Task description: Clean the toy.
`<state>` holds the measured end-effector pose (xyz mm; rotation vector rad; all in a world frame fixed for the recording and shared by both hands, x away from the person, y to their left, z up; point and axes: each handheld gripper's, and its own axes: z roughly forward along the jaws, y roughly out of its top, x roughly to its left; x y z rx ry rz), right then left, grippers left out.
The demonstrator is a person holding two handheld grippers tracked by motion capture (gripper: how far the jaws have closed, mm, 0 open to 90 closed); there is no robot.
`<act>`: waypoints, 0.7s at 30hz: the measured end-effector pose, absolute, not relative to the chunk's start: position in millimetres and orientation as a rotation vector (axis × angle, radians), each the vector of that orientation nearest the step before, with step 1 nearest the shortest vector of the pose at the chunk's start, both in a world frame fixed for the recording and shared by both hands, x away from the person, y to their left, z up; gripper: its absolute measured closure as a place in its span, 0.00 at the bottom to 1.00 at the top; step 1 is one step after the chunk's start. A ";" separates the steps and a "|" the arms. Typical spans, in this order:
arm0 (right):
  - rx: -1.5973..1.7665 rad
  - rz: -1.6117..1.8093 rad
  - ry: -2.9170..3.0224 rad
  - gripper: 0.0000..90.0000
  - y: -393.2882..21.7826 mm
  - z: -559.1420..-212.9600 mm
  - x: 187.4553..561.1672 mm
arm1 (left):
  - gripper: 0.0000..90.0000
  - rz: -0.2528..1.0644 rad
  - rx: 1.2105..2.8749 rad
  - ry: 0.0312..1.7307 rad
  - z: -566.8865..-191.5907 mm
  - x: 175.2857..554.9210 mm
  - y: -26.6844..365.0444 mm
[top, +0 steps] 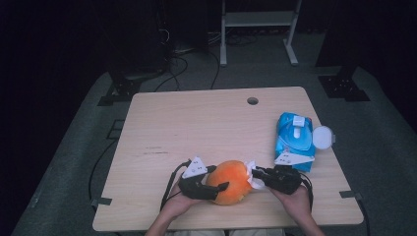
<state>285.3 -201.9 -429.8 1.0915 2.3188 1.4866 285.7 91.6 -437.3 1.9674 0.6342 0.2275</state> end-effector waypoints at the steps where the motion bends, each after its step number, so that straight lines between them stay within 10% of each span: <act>1: 1.056 1.526 2.318 0.89 -198.0 -426.0 282.8 | 0.31 0.229 1.968 0.633 -437.5 286.0 90.8; 15: 1.048 1.539 2.311 0.89 -191.8 -423.5 284.5 | 0.28 0.260 2.018 0.550 -435.1 273.9 74.2; 21: 1.014 1.612 2.362 0.89 -188.8 -427.0 285.1 | 0.09 0.258 2.007 0.588 -428.2 281.2 77.7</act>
